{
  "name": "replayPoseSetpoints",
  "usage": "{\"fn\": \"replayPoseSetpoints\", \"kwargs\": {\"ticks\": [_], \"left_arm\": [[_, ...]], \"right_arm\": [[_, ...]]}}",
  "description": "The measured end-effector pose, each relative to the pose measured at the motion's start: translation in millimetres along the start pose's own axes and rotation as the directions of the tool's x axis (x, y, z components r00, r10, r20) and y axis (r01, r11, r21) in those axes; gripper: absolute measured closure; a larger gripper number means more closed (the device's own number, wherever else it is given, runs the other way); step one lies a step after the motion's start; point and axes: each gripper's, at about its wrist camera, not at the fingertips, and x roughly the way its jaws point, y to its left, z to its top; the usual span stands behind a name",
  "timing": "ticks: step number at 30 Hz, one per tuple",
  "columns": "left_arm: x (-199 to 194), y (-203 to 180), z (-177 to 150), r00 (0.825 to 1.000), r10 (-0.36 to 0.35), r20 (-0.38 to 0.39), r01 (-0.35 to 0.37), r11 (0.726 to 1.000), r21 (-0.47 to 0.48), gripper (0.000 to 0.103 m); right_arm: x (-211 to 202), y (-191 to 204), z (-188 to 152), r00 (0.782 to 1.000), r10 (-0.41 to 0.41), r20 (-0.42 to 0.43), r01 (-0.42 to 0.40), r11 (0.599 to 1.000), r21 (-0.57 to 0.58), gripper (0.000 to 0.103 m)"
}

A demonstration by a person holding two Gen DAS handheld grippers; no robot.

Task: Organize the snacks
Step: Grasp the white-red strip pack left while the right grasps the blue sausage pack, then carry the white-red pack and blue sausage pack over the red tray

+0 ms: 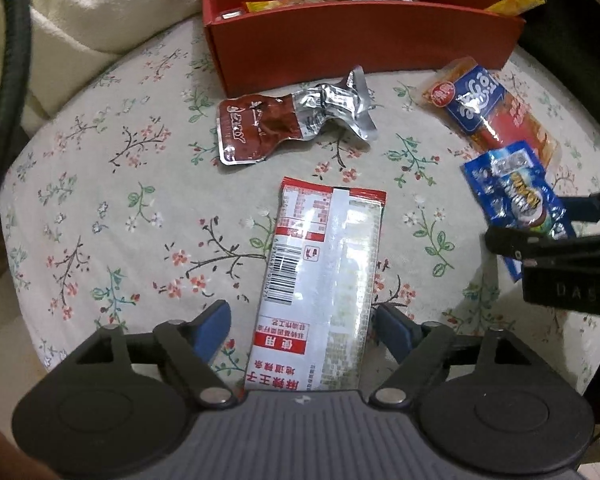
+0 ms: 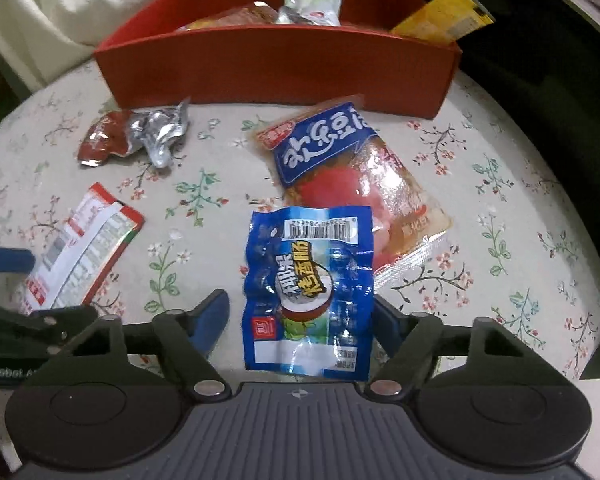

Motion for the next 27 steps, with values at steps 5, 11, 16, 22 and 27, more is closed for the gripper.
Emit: {"fn": "replayPoseSetpoints", "kwargs": {"ticks": [5, 11, 16, 22, 27], "left_arm": [[-9, 3, -3, 1.0, -0.02, 0.002, 0.02, 1.0, -0.023, 0.057], [-19, 13, 0, 0.998, -0.058, 0.02, 0.059, 0.995, -0.075, 0.059], [-32, 11, 4, 0.995, -0.072, 0.063, 0.077, 0.994, -0.078, 0.059], [-38, 6, 11, 0.994, -0.052, 0.092, 0.059, 0.995, -0.078, 0.059], [-50, 0, 15, 0.989, -0.026, 0.146, 0.035, 0.997, -0.064, 0.059]], "right_arm": [[-6, 1, -5, 1.0, 0.026, -0.002, -0.026, 0.999, -0.025, 0.031], [-18, -8, -9, 0.997, 0.082, 0.012, -0.082, 0.996, 0.025, 0.032], [-34, -16, -9, 0.989, 0.13, 0.067, -0.135, 0.988, 0.073, 0.032], [-41, -21, -8, 0.985, 0.135, 0.106, -0.146, 0.985, 0.095, 0.032], [-49, -22, -5, 0.979, 0.148, 0.143, -0.163, 0.982, 0.096, 0.032]]}}
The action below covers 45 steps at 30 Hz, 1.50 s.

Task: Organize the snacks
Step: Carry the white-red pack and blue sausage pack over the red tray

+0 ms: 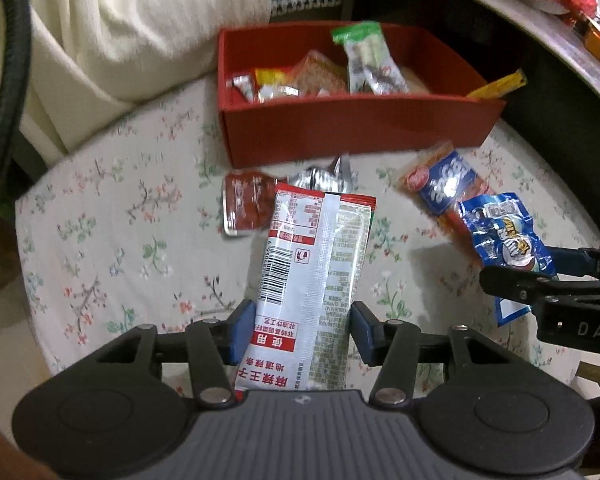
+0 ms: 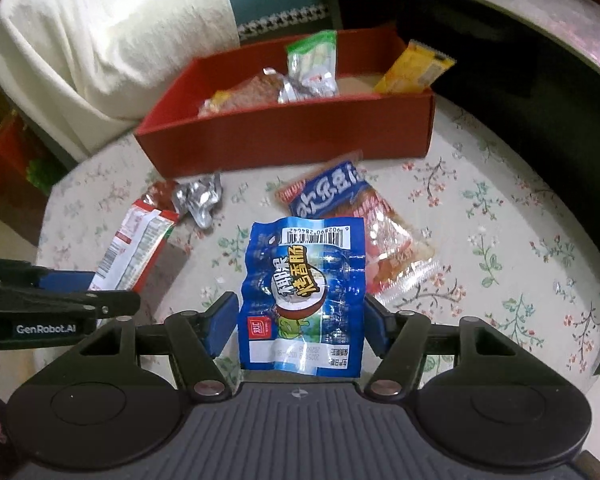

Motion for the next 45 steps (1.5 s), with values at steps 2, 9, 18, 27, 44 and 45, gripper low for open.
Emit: {"fn": "replayPoseSetpoints", "kwargs": {"ticks": [2, 9, 18, 27, 44, 45], "left_arm": [[-3, -2, 3, 1.0, 0.014, 0.021, -0.014, 1.0, 0.005, 0.059], [-6, -8, 10, 0.998, 0.028, 0.065, -0.029, 1.0, 0.007, 0.059], [-12, -14, 19, 0.99, 0.064, 0.124, -0.065, 0.998, 0.004, 0.059], [-17, -14, 34, 0.98, 0.092, 0.175, -0.091, 0.996, -0.013, 0.059], [-15, -19, 59, 0.964, 0.131, 0.231, -0.13, 0.991, -0.017, 0.059], [-15, -19, 60, 0.963, 0.133, 0.235, -0.133, 0.991, -0.018, 0.059]], "right_arm": [[-3, 0, 3, 1.0, 0.007, 0.015, -0.007, 1.0, 0.003, 0.032], [-10, -3, 10, 0.998, 0.019, 0.056, -0.02, 1.0, 0.02, 0.032], [-18, -4, 21, 0.994, 0.034, 0.105, -0.037, 0.999, 0.027, 0.032], [-24, -4, 35, 0.988, 0.045, 0.148, -0.049, 0.999, 0.024, 0.031], [-29, -10, 62, 0.973, 0.067, 0.221, -0.075, 0.997, 0.029, 0.031], [-29, -10, 64, 0.972, 0.068, 0.225, -0.077, 0.997, 0.031, 0.031]]}}
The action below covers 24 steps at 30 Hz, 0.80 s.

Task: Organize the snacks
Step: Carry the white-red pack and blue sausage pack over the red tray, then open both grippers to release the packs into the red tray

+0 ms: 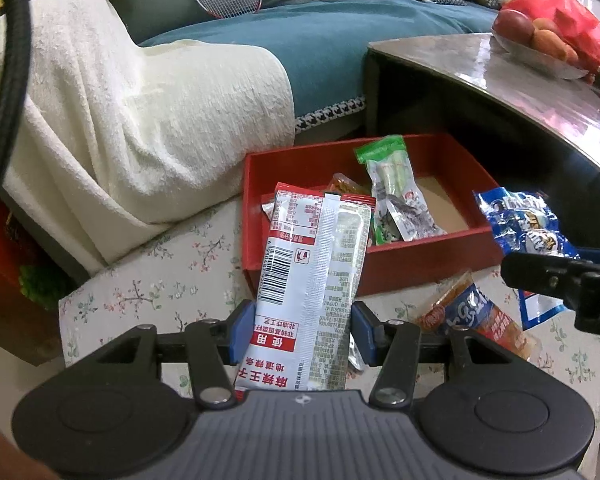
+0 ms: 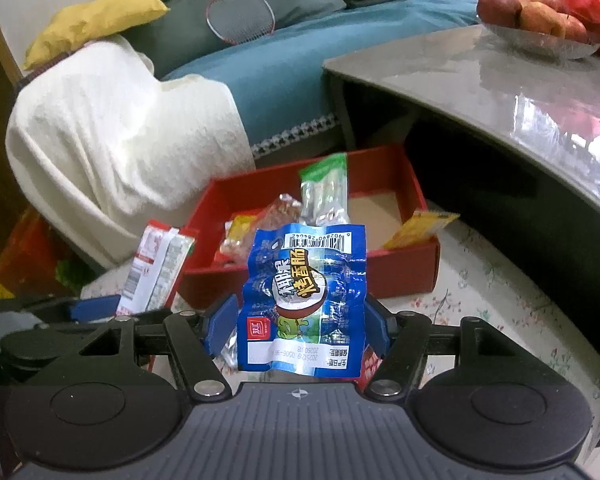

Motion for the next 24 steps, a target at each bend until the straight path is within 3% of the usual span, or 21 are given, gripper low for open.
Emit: {"fn": "replayPoseSetpoints", "kwargs": {"ticks": [24], "left_arm": [[28, -12, 45, 0.998, 0.042, 0.043, -0.042, 0.999, 0.015, 0.058]], "right_arm": [[21, -3, 41, 1.0, -0.017, 0.026, 0.017, 0.999, -0.028, 0.031]]}}
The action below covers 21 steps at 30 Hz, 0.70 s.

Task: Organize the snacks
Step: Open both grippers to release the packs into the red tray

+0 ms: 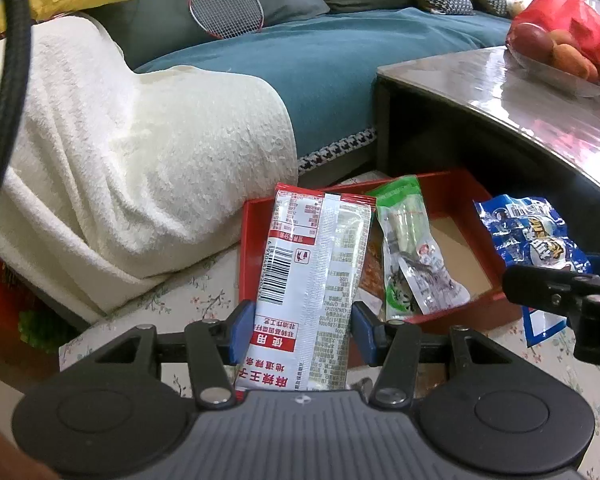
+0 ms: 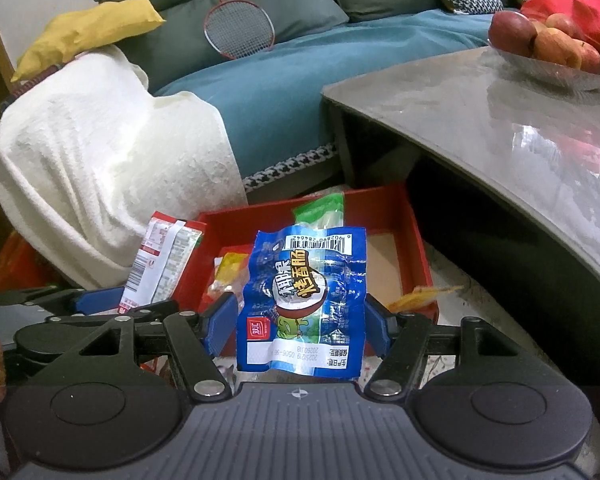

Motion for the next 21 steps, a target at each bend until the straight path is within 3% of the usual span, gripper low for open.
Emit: {"fn": "replayPoseSetpoints", "kwargs": {"ticks": [10, 21], "left_arm": [[19, -3, 16, 1.0, 0.017, -0.005, -0.017, 1.0, 0.005, 0.058], [53, -10, 23, 0.998, 0.016, -0.067, -0.015, 0.999, 0.029, 0.057]], "right_arm": [[14, -4, 16, 1.0, -0.013, 0.011, 0.013, 1.0, -0.009, 0.032], [48, -15, 33, 0.999, -0.033, -0.029, 0.034, 0.999, 0.038, 0.034]]}}
